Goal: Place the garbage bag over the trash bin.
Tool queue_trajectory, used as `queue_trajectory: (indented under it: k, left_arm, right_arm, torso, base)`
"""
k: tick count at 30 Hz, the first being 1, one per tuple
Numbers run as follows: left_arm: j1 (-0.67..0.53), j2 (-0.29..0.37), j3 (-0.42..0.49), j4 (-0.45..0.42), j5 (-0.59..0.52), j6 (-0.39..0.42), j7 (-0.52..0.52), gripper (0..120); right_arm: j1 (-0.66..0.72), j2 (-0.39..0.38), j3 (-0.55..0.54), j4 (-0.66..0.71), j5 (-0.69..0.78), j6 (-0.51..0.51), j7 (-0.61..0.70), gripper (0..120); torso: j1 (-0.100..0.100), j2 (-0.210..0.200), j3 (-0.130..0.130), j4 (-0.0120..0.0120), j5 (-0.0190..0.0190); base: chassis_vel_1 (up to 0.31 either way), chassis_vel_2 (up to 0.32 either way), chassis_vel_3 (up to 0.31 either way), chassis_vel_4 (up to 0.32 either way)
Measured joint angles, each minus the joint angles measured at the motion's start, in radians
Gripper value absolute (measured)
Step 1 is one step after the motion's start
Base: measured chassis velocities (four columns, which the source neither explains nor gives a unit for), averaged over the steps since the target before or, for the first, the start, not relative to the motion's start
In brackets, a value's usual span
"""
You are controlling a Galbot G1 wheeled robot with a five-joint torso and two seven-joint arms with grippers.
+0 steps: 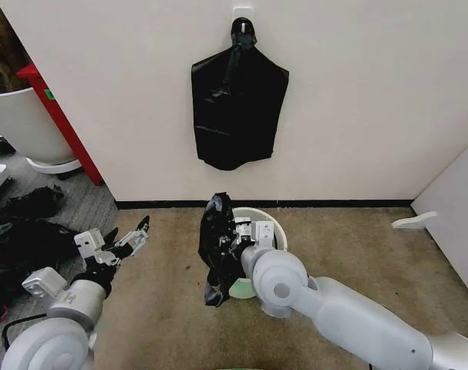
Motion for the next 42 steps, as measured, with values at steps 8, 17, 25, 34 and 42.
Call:
queue_trajectory:
  k: [8,17,25,34,42]
  left_arm:
    - [0.000,-0.003,0.020,-0.011,0.022,0.006,0.014,100]
    - [-0.018,0.045,0.064,-0.042,0.074,0.093,0.098,100]
    - [-0.145,0.110,0.113,0.020,0.131,0.200,0.029,100]
    - [-0.227,0.135,0.284,0.041,0.132,0.278,0.001,100]
    - [-0.329,0.128,0.392,0.071,0.099,0.334,-0.107,100]
  right_arm:
    - [0.002,-0.031,0.011,0.036,0.013,0.006,0.007,0]
    - [0.009,-0.061,0.029,0.054,0.026,0.000,0.003,0]
    - [0.019,-0.080,0.033,0.067,0.043,-0.002,0.001,0]
    - [0.031,-0.086,0.030,0.083,0.070,-0.001,0.002,0]
    - [0.035,-0.095,0.029,0.090,0.084,-0.001,0.003,0]
  torso:
    - [0.000,0.000,0.000,0.0000,0.0000]
    - [0.000,0.000,0.000,0.0001,0.0000]
    - [0.000,0.000,0.000,-0.0001,0.0000]
    - [0.000,0.000,0.000,0.0001,0.0001]
    - [0.000,0.000,0.000,0.0000,0.0001]
  base:
    - [0.000,0.000,0.000,0.000]
    - [0.000,0.000,0.000,0.000]
    - [0.000,0.000,0.000,0.000]
    - [0.000,0.000,0.000,0.000]
    - [0.000,0.000,0.000,0.000]
